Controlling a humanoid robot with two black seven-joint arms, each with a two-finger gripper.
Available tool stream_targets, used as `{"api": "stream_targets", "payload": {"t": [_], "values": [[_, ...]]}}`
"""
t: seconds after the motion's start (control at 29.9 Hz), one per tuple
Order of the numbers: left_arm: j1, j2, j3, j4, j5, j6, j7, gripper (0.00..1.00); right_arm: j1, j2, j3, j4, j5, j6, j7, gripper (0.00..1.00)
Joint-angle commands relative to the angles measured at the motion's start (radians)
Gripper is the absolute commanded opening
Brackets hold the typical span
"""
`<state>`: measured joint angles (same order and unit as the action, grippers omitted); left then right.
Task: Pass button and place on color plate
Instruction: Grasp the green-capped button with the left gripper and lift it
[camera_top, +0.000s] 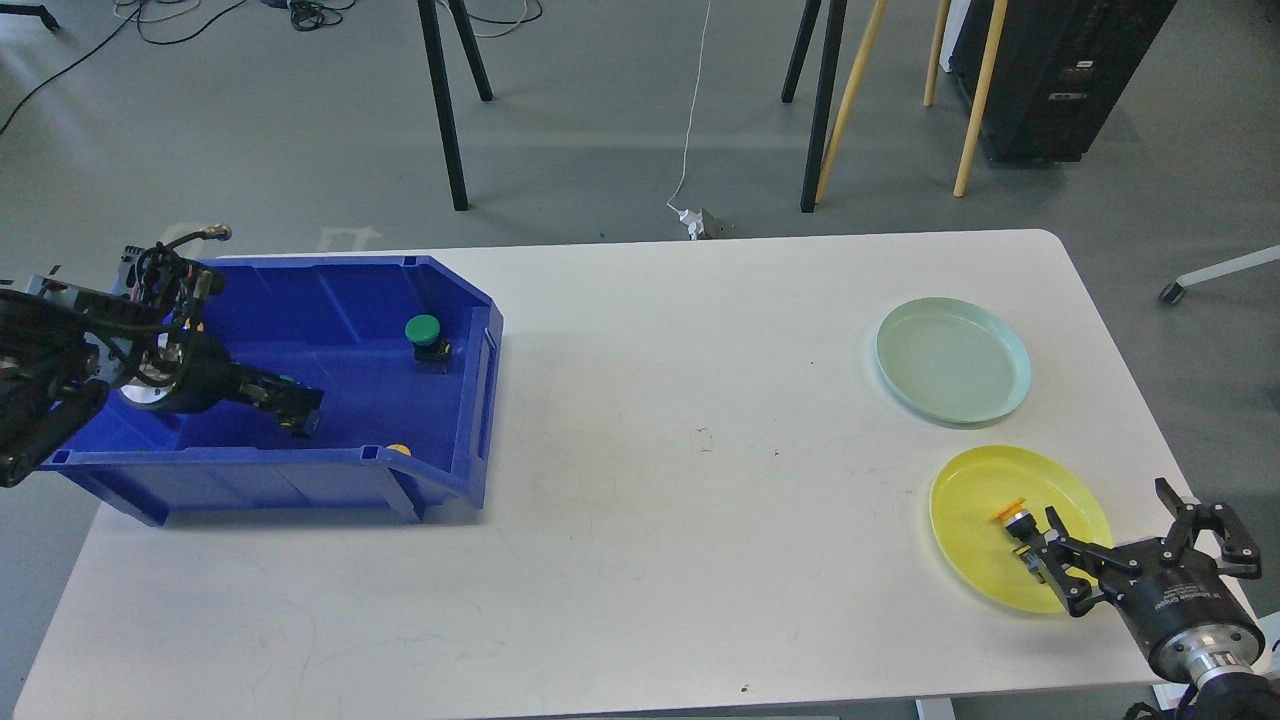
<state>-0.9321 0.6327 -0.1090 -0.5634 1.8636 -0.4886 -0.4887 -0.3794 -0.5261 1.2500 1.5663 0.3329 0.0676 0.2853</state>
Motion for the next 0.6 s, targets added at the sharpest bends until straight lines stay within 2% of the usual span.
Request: {"api": "stream_targets", "payload": {"t": [0.0, 0.1, 0.23, 0.3, 0.37, 0.5, 0.57], "values": [[0.001, -0.016, 0.006, 0.033, 0.003, 0.0, 0.0, 0.87, -0.001, 0.0, 0.0, 0.001, 0.0, 0.0, 0.0, 1.0], [0.001, -0.018, 0.028, 0.039, 0.003, 0.0, 0.0, 0.74, -0.004, 0.0, -0.001, 0.001, 0.0, 0.0, 0.0, 1.0], [-0.001, -0.018, 0.045, 0.039, 0.0, 0.0, 0.0, 0.69, -0.007, 0.0, 0.0, 0.001, 0.0, 0.0, 0.0, 1.0], [-0.001, -0.018, 0.045, 0.039, 0.0, 0.0, 0.0, 0.63, -0.009, 0.0, 0.0, 0.003, 0.0, 0.0, 0.002, 1.0], [-0.002, -0.021, 0.042, 0.039, -0.003, 0.0, 0.0, 0.5, -0.01, 0.0, 0.0, 0.001, 0.0, 0.0, 0.002, 1.0], [-0.002, -0.021, 0.043, 0.037, -0.026, 0.0, 0.0, 0.08, -0.012, 0.0, -0.001, 0.003, 0.0, 0.0, 0.002, 1.0], [-0.002, -0.021, 0.042, 0.037, -0.044, 0.004, 0.0, 0.07, -0.015, 0.002, -0.001, 0.001, 0.0, 0.0, 0.003, 1.0]]}}
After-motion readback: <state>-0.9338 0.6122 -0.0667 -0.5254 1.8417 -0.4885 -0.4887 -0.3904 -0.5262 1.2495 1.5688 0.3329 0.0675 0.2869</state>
